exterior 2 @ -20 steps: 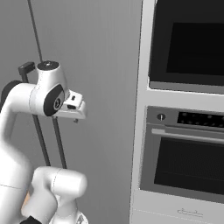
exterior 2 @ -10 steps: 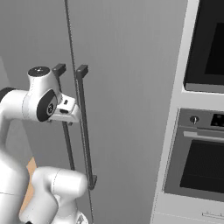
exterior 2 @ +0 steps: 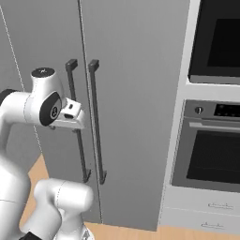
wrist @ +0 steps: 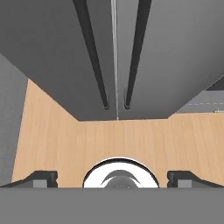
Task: Grab a lemon wedge from the fridge and one ice cube from the ice bowl, and put them in the glass of lemonade.
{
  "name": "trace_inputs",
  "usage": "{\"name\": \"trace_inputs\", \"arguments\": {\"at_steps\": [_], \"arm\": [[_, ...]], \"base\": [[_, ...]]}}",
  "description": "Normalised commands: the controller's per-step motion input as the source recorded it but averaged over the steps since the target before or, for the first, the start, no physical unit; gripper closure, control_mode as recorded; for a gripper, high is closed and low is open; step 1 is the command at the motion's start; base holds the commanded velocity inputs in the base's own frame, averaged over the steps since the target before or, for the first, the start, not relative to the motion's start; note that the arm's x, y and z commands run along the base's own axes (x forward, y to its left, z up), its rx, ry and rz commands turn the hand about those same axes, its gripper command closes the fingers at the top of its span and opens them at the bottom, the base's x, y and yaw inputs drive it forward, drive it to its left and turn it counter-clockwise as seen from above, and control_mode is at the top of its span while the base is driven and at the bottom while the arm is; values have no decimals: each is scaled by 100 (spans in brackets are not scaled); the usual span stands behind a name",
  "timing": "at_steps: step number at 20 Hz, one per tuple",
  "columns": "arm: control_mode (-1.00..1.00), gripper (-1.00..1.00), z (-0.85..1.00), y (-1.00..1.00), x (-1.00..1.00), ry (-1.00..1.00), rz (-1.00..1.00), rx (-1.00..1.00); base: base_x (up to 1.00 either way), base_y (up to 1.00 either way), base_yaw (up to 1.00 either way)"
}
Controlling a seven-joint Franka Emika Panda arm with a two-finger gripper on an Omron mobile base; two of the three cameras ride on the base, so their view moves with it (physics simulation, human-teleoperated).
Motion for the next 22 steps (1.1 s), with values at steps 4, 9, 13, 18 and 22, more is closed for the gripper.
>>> {"name": "trace_inputs", "arguments": {"at_steps": [4,9,13,18,22], "arm": [[100,-100,0,0,0,0,0,0],[100,-100,0,0,0,0,0,0],[100,-100,0,0,0,0,0,0],[100,-100,0,0,0,0,0,0],[100,-100,0,0,0,0,0,0]], "base": [[-81,0,-6],[-70,0,-3],[-36,14,0],[-2,12,0],[0,6,0]]}}
